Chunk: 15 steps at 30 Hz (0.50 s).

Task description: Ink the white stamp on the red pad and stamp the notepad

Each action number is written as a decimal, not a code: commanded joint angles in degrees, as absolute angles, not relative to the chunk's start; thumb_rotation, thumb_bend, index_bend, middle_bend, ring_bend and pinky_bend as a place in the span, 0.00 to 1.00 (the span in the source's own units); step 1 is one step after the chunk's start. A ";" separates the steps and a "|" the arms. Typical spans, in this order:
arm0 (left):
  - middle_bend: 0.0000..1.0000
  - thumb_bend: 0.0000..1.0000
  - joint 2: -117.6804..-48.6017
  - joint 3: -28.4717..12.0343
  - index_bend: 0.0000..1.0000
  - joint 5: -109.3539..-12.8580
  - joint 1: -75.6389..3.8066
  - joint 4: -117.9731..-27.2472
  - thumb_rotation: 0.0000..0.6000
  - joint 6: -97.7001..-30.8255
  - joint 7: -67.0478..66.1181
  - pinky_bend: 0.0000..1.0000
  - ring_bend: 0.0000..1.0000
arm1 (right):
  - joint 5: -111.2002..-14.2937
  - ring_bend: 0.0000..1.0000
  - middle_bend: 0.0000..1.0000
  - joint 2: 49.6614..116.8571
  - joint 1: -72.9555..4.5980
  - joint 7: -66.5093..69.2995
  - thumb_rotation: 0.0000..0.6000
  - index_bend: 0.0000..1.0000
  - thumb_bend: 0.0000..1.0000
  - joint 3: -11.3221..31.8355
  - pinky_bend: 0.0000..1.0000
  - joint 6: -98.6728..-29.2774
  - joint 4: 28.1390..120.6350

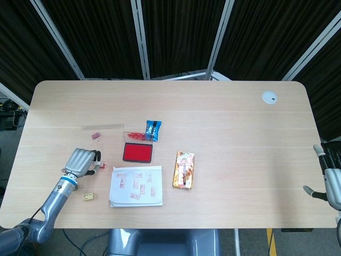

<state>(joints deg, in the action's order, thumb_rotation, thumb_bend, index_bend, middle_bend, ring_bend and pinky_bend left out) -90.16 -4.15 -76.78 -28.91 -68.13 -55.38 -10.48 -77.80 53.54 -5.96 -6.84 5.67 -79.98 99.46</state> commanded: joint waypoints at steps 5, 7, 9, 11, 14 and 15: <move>0.53 0.38 -90.10 -4.29 0.57 -76.56 -29.05 -68.38 1.00 -55.60 -10.08 0.88 0.82 | -77.70 0.00 0.00 53.59 -5.97 -6.93 1.00 0.00 0.00 5.70 0.00 -80.00 99.44; 0.53 0.39 -89.71 -4.56 0.57 -76.66 -29.10 -69.21 1.00 -55.94 -9.18 0.88 0.82 | -77.69 0.00 0.00 53.58 -5.99 -6.96 1.00 0.00 0.00 5.71 0.00 -79.99 99.45; 0.54 0.39 -89.05 -5.03 0.57 -76.89 -29.23 -70.44 1.00 -56.52 -8.25 0.88 0.82 | -77.65 0.00 0.00 53.63 -5.99 -7.00 1.00 0.00 0.00 5.70 0.00 -79.98 99.43; 0.54 0.39 -88.43 -5.46 0.58 -77.02 -29.40 -71.57 1.00 -56.96 -7.82 0.88 0.82 | -77.60 0.00 0.00 53.65 -5.99 -6.99 1.00 0.00 0.00 5.70 0.00 -79.96 99.45; 0.54 0.39 -87.20 -6.68 0.58 -77.15 -30.14 -74.25 1.00 -57.53 -7.49 0.88 0.82 | -77.45 0.00 0.00 53.66 -6.06 -6.98 1.00 0.00 0.00 5.77 0.00 -79.85 99.44; 0.54 0.39 -86.85 -7.12 0.58 -77.05 -30.44 -75.08 1.00 -57.54 -7.52 0.88 0.82 | -77.37 0.00 0.00 53.66 -6.08 -6.97 1.00 0.00 0.00 5.80 0.00 -79.82 99.43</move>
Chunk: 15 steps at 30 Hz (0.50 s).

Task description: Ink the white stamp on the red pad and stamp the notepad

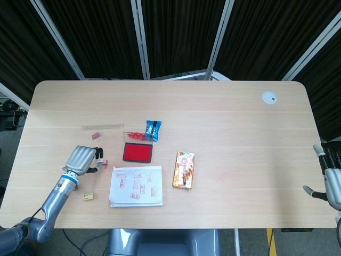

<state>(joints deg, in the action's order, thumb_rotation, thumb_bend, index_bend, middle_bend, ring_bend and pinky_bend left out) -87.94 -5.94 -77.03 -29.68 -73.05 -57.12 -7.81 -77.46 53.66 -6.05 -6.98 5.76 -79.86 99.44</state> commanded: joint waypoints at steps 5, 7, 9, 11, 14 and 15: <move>0.55 0.39 -86.20 -9.70 0.58 -75.71 -33.04 -78.45 1.00 -56.49 -9.77 0.88 0.82 | -76.73 0.00 0.00 53.69 -6.21 -6.96 1.00 0.00 0.00 6.06 0.00 -79.62 99.23; 0.55 0.39 -86.70 -10.47 0.58 -74.91 -34.15 -78.91 1.00 -55.56 -10.50 0.88 0.82 | -76.47 0.00 0.00 53.73 -6.27 -7.02 1.00 0.00 0.00 6.13 0.00 -79.47 99.09; 0.55 0.39 -87.80 -11.40 0.58 -73.71 -35.75 -78.57 1.00 -54.18 -11.78 0.88 0.82 | -76.02 0.00 0.00 53.84 -6.43 -7.12 1.00 0.00 0.00 6.25 0.00 -79.15 98.87; 0.55 0.39 -89.18 -12.20 0.58 -72.52 -37.23 -77.74 1.00 -52.96 -13.00 0.88 0.82 | -75.60 0.00 0.00 53.94 -6.56 -7.22 1.00 0.00 0.00 6.35 0.00 -78.84 98.67; 0.55 0.39 -91.70 -13.35 0.58 -70.55 -39.50 -75.90 1.00 -51.19 -14.82 0.88 0.82 | -74.91 0.00 0.00 54.15 -6.75 -7.50 1.00 0.00 0.00 6.46 0.00 -78.36 98.28; 0.55 0.39 -92.44 -13.55 0.59 -70.01 -40.09 -75.27 1.00 -50.75 -15.36 0.88 0.82 | -74.74 0.00 0.00 54.20 -6.79 -7.59 1.00 0.00 0.00 6.48 0.00 -78.26 98.19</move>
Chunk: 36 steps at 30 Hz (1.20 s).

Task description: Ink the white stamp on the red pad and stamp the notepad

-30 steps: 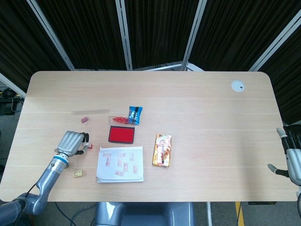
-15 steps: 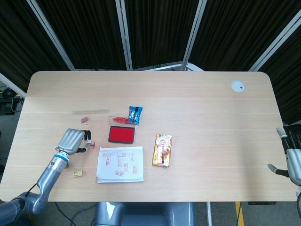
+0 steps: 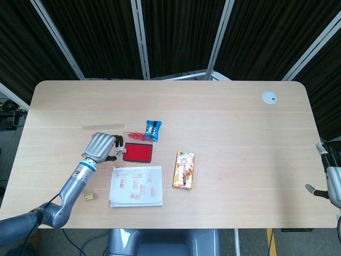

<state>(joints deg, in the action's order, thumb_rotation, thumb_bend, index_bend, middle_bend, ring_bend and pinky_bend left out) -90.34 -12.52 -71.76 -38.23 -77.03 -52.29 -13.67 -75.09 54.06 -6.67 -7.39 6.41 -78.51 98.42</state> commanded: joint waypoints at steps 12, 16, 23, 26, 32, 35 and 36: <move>0.55 0.39 -98.03 -13.55 0.60 -66.52 -43.55 -68.78 1.00 -48.34 -16.87 0.88 0.82 | -72.95 0.00 0.00 54.35 -6.85 -7.63 1.00 0.00 0.00 6.88 0.00 -77.74 97.25; 0.55 0.40 -99.40 -13.05 0.60 -66.30 -44.10 -66.40 1.00 -47.91 -16.73 0.88 0.82 | -72.61 0.00 0.00 54.37 -6.91 -7.52 1.00 0.00 0.00 7.03 0.00 -77.64 97.03; 0.55 0.40 -101.69 -12.40 0.60 -65.94 -44.81 -62.54 1.00 -46.90 -15.46 0.88 0.82 | -72.08 0.00 0.00 54.50 -7.07 -7.42 1.00 0.00 0.00 7.08 0.00 -77.11 96.54; 0.56 0.40 -102.44 -12.08 0.61 -66.04 -45.03 -61.11 1.00 -46.68 -15.09 0.88 0.82 | -71.95 0.00 0.00 54.57 -7.14 -7.38 1.00 0.00 0.00 7.11 0.00 -76.95 96.33; 0.56 0.40 -103.57 -11.40 0.61 -66.11 -45.13 -58.84 1.00 -46.20 -14.43 0.88 0.82 | -71.77 0.00 0.00 54.60 -7.17 -7.30 1.00 0.00 0.00 7.12 0.00 -76.82 96.20; 0.56 0.40 -104.02 -11.18 0.61 -66.13 -45.18 -57.84 1.00 -46.19 -14.34 0.88 0.82 | -71.75 0.00 0.00 54.59 -7.16 -7.25 1.00 0.00 0.00 7.14 0.00 -76.87 96.17; 0.56 0.40 -104.10 -11.13 0.61 -66.15 -45.16 -57.64 1.00 -46.21 -14.27 0.88 0.82 | -71.74 0.00 0.00 54.59 -7.14 -7.23 1.00 0.00 0.00 7.15 0.00 -76.89 96.16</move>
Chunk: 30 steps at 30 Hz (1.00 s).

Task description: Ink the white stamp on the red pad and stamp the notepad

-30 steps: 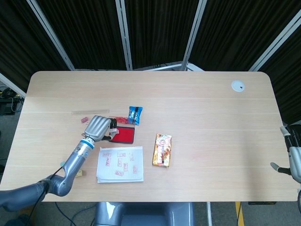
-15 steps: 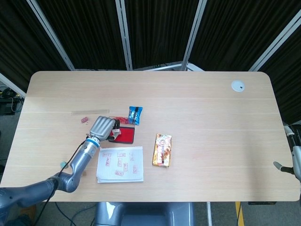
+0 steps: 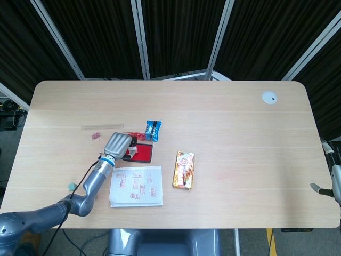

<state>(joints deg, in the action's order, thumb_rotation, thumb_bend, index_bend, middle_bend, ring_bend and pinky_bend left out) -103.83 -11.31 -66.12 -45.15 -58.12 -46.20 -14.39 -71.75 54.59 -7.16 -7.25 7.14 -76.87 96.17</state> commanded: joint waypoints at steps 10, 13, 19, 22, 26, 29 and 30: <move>0.56 0.40 -104.31 -10.43 0.61 -66.67 -44.80 -56.76 1.00 -46.31 -13.08 0.88 0.82 | -71.75 0.00 0.00 54.56 -7.11 -7.13 1.00 0.00 0.00 7.10 0.00 -76.88 96.12; 0.56 0.40 -104.23 -10.28 0.61 -66.78 -44.67 -56.72 1.00 -46.39 -12.79 0.88 0.82 | -71.75 0.00 0.00 54.55 -7.11 -7.09 1.00 0.00 0.00 7.11 0.00 -76.90 96.14; 0.56 0.40 -103.92 -10.08 0.61 -67.12 -44.50 -56.90 1.00 -46.74 -12.56 0.88 0.82 | -71.86 0.00 0.00 54.51 -7.11 -7.10 1.00 0.00 0.00 7.07 0.00 -76.92 96.20; 0.56 0.40 -103.82 -10.31 0.61 -66.88 -44.39 -57.08 1.00 -47.12 -12.66 0.88 0.82 | -71.90 0.00 0.00 54.49 -7.09 -7.03 1.00 0.00 0.00 7.04 0.00 -76.92 96.20; 0.56 0.40 -103.00 -10.72 0.61 -66.99 -44.28 -58.27 1.00 -47.88 -12.41 0.88 0.82 | -72.06 0.00 0.00 54.44 -7.07 -6.96 1.00 0.00 0.00 7.00 0.00 -76.99 96.26; 0.56 0.40 -101.53 -11.28 0.61 -67.56 -44.04 -60.56 1.00 -49.21 -11.61 0.88 0.82 | -72.10 0.00 0.00 54.43 -7.08 -6.97 1.00 0.00 0.00 6.99 0.00 -76.99 96.33; 0.56 0.40 -100.94 -11.40 0.61 -67.74 -43.95 -61.46 1.00 -49.54 -11.43 0.88 0.82 | -72.12 0.00 0.00 54.46 -7.08 -6.99 1.00 0.00 0.00 6.97 0.00 -76.99 96.33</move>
<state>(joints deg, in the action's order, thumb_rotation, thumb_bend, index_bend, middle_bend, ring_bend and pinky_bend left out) -101.94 -11.06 -67.34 -44.14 -60.12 -48.78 -11.90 -72.12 54.45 -7.08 -6.99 6.98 -76.99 96.33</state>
